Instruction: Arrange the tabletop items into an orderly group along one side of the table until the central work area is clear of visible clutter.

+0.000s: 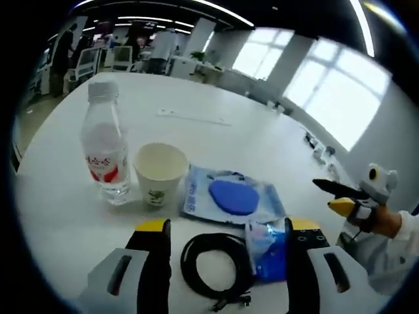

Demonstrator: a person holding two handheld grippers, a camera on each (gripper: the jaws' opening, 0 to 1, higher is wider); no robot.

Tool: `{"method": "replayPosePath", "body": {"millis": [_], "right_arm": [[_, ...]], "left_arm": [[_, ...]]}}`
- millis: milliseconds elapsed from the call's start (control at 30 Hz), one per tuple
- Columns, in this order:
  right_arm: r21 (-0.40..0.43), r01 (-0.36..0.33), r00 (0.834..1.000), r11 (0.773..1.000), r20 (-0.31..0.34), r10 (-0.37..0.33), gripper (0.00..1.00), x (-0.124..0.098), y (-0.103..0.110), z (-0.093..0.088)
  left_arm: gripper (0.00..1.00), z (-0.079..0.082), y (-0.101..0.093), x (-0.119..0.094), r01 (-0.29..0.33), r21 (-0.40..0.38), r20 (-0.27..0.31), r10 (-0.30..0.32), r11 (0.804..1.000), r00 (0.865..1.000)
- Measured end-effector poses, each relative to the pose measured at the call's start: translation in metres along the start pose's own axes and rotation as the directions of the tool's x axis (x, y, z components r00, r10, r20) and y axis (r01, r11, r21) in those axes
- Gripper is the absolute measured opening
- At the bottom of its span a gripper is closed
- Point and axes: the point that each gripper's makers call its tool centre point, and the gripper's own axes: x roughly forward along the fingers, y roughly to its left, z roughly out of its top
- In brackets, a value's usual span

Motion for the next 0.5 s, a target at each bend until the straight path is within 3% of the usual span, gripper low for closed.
{"method": "replayPosePath", "body": {"millis": [367,500], "right_arm": [[0.068,0.03,0.998,0.997,-0.049,-0.027,0.52,0.009,-0.005,-0.028],[0.104,0.049,0.997,0.993,-0.057,-0.043,0.5,0.011,-0.01,-0.035]], "left_arm": [[0.64,-0.006,0.019,0.028,-0.032,-0.043,-0.01,0.032,0.999,0.999],[0.62,-0.005,0.028,0.036,-0.052,-0.107,0.014,0.054,0.993,0.998]]}}
